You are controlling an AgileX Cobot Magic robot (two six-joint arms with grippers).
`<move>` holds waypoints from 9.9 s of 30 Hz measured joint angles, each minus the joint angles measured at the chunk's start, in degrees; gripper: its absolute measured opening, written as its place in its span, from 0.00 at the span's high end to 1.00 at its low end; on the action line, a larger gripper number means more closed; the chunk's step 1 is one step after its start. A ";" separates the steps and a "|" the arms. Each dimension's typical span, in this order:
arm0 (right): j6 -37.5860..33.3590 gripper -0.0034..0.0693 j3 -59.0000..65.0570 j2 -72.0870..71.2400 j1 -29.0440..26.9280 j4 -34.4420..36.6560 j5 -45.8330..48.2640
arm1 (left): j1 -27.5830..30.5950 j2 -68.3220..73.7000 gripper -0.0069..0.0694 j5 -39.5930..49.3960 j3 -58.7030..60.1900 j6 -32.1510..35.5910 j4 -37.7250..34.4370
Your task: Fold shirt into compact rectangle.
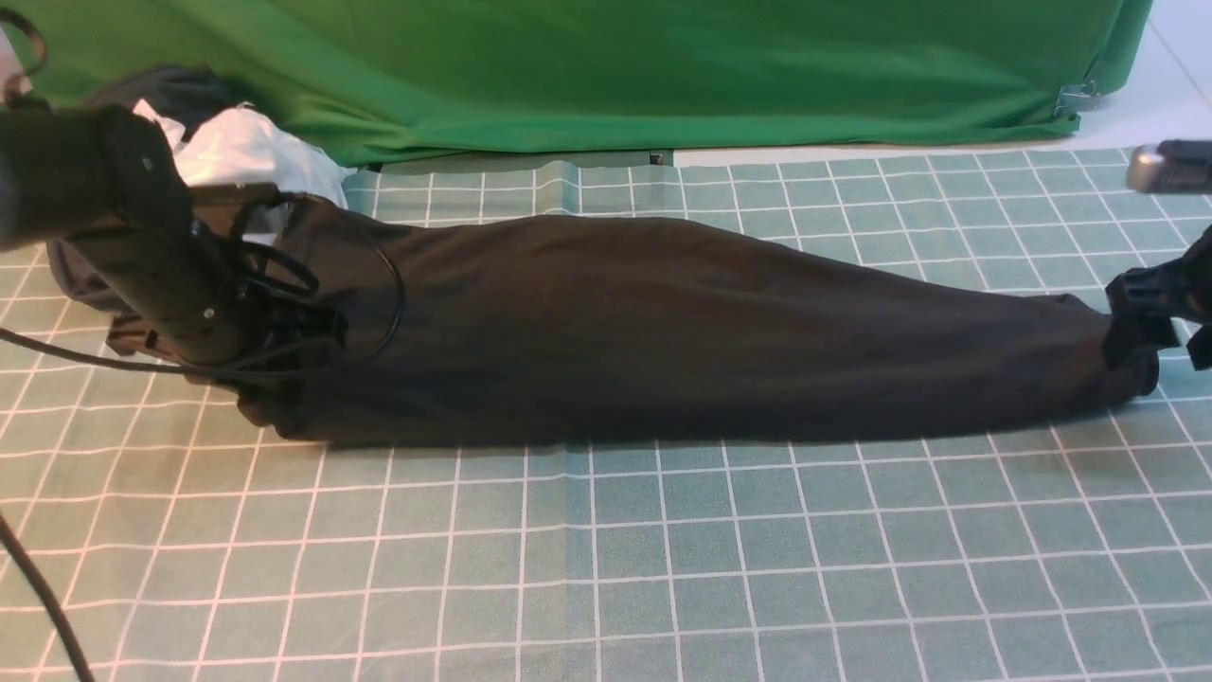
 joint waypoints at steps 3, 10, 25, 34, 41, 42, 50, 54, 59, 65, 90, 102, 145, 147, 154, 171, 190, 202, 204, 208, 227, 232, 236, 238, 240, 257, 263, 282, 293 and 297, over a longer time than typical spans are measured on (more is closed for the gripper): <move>-0.08 0.22 -1.89 3.96 0.00 0.00 -0.06 | 0.00 -0.29 0.80 0.13 0.00 0.00 0.00; -1.94 0.86 -3.16 4.83 0.00 0.52 2.65 | 0.00 -1.37 0.80 2.34 0.00 0.00 -0.05; 1.82 0.89 19.93 -18.89 0.12 -4.45 11.02 | 0.05 -20.23 0.80 11.62 18.85 -4.85 -0.37; 4.27 0.50 23.78 -20.43 0.12 -5.65 8.24 | 0.05 -22.40 0.65 10.07 24.65 -4.45 -0.13; 4.45 0.11 20.65 -20.48 0.07 -5.85 14.79 | 0.05 -22.58 0.20 15.96 19.37 -11.26 10.69; 4.45 0.10 19.52 -20.61 0.07 -5.85 15.37 | 0.10 -22.58 0.15 17.19 17.86 -11.81 11.13; 4.45 0.10 17.23 -20.54 0.07 -5.34 9.55 | 0.02 -22.62 0.09 15.20 14.23 -8.47 5.30; 4.45 0.10 17.23 -15.55 0.07 -4.76 8.58 | -2.55 -22.62 0.24 14.54 16.47 -5.65 1.79; 3.33 0.11 17.23 -8.64 0.07 -4.57 6.24 | -7.90 -22.62 0.58 14.65 18.65 -5.23 2.29; -0.53 0.39 17.18 -5.04 0.07 -3.39 5.08 | -8.60 -23.02 0.88 13.89 18.65 -4.85 1.52; 6.73 0.90 9.45 -24.48 -0.24 -3.88 15.99 | -7.67 -38.78 0.90 12.60 18.69 -8.72 5.96; 13.75 0.90 -2.74 -24.48 29.24 7.37 17.15 | -7.67 -38.78 0.90 10.90 18.75 -8.18 3.49; 10.38 0.29 -28.30 12.06 57.30 32.17 2.09 | -7.57 -43.18 0.89 12.24 18.86 -9.41 7.13; 7.94 0.33 -28.30 9.73 55.63 31.03 4.41 | -7.57 -43.19 0.89 12.47 18.86 -9.67 7.13; 6.34 0.79 -28.41 2.00 47.36 16.84 16.00 | -7.57 -43.24 0.89 12.22 18.86 -7.43 2.70; 6.12 0.95 -14.85 -13.73 41.96 0.13 20.79 | -19.16 -29.72 0.60 6.02 18.86 8.86 -21.03; 5.97 0.95 -10.11 -13.67 41.96 1.55 18.31 | -22.31 -23.08 0.89 7.44 18.92 -18.03 6.27; -0.86 0.95 -10.05 -5.79 47.52 9.91 13.85 | -15.95 -19.64 0.89 4.02 20.49 -18.93 6.90; -1.65 0.95 -10.05 -3.37 48.79 9.91 12.57 | -14.60 -18.91 0.89 3.76 21.37 -18.11 6.90; -1.75 0.95 -9.93 2.46 50.33 9.96 10.83 | -13.24 -18.54 0.89 2.03 23.49 -16.64 6.61; 0.81 0.95 -2.17 5.79 50.54 9.79 15.56 | -11.67 -25.01 0.89 1.74 24.57 -14.97 5.96; 1.23 0.95 -1.75 4.76 52.23 9.10 16.00 | -11.63 -31.50 0.89 6.22 24.57 -14.11 4.15; 1.41 0.95 -1.66 3.64 53.54 9.05 15.94 | -11.56 -32.65 0.89 6.21 24.57 -8.96 -2.36; 1.52 0.95 -1.60 2.50 53.88 9.05 15.69 | -11.56 -32.67 0.89 5.67 24.68 -6.82 -7.23; 1.82 0.95 -1.60 1.26 53.87 8.98 15.31 | -11.56 -32.67 0.89 5.03 24.68 -5.99 -8.78; 2.85 0.95 -1.55 -5.49 53.48 7.83 12.26 | -11.56 -20.63 0.30 -3.94 24.79 -4.85 -6.70; 2.91 0.95 -1.55 -5.49 53.48 7.83 12.26 | -11.56 -18.03 0.47 -4.10 24.79 -2.79 -7.16; 2.73 0.95 -1.55 -5.49 53.48 7.61 11.83 | -11.56 -29.48 0.89 1.79 24.79 -4.85 -3.24; 2.68 0.95 -1.55 -5.49 53.48 7.61 11.84 | -11.56 -27.84 0.79 4.18 24.85 -8.28 1.20; 2.68 0.94 -1.55 -5.49 53.48 7.61 11.84 | -11.56 -27.84 0.66 4.07 24.85 -9.26 2.26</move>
